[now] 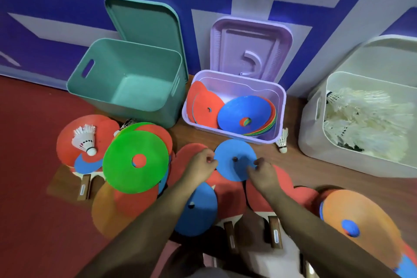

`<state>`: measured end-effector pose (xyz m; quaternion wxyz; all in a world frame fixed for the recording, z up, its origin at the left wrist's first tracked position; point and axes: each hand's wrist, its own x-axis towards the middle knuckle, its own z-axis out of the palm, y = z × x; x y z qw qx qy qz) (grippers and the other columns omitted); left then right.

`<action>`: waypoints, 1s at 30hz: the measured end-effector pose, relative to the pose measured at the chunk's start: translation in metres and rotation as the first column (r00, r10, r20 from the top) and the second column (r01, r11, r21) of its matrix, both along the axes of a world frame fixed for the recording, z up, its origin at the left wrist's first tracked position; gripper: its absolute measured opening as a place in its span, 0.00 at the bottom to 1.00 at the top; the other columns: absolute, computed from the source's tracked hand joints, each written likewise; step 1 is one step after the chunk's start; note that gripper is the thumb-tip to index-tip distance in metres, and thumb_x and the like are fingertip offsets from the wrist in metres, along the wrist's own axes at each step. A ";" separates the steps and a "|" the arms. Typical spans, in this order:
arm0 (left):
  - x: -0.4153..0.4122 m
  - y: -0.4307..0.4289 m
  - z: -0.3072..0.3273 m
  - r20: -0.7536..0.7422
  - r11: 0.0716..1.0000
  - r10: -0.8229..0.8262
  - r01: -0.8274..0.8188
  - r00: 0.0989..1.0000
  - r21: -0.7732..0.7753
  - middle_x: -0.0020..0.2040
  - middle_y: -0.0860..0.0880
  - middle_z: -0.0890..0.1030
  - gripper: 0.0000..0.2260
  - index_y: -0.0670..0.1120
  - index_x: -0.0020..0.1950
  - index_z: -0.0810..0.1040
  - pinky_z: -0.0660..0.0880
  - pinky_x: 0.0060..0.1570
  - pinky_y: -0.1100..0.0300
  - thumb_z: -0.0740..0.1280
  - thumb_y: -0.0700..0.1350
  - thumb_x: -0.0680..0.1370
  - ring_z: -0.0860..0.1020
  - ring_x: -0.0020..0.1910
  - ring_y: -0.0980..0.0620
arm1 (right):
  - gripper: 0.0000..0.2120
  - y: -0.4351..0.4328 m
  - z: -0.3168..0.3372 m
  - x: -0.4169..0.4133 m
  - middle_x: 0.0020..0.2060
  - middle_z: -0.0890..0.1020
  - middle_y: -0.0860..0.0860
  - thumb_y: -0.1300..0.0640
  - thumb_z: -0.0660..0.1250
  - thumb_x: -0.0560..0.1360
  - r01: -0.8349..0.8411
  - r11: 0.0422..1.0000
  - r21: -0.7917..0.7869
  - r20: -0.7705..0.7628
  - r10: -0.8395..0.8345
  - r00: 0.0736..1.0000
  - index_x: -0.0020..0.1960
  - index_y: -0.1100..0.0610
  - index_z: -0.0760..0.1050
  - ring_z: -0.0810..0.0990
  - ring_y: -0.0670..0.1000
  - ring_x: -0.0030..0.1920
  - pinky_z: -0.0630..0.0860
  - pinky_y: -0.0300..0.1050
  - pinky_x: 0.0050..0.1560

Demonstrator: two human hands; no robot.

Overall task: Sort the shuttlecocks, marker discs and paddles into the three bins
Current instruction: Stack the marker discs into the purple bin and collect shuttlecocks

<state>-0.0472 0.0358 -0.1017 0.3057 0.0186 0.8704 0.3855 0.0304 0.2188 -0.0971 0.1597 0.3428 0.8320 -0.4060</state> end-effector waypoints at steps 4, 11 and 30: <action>-0.006 0.025 -0.018 0.096 0.991 0.060 -0.048 0.994 -0.125 0.49 0.40 0.81 0.11 0.40 0.53 0.75 0.68 0.42 0.56 0.65 0.44 0.74 0.79 0.50 0.41 | 0.17 0.013 -0.035 -0.008 0.42 0.80 0.63 0.52 0.68 0.72 0.156 0.986 -0.062 0.124 -0.148 0.981 0.47 0.68 0.76 0.78 0.60 0.49 0.73 0.52 0.48; -0.012 0.035 -0.038 0.156 0.984 0.158 -0.142 0.975 -0.107 0.52 0.43 0.82 0.15 0.39 0.56 0.78 0.74 0.45 0.57 0.72 0.45 0.73 0.81 0.52 0.44 | 0.07 0.009 -0.037 -0.008 0.31 0.75 0.56 0.65 0.68 0.75 0.507 0.742 -0.439 0.119 -0.511 0.851 0.38 0.61 0.75 0.73 0.52 0.29 0.71 0.43 0.30; 0.064 -0.074 0.025 0.099 0.885 0.418 -0.429 0.903 0.181 0.47 0.43 0.82 0.05 0.44 0.51 0.77 0.76 0.45 0.52 0.66 0.40 0.76 0.79 0.44 0.47 | 0.02 -0.037 0.016 0.033 0.28 0.76 0.53 0.63 0.69 0.75 0.034 0.792 -0.610 -0.099 -0.118 0.988 0.45 0.60 0.76 0.70 0.47 0.25 0.66 0.38 0.24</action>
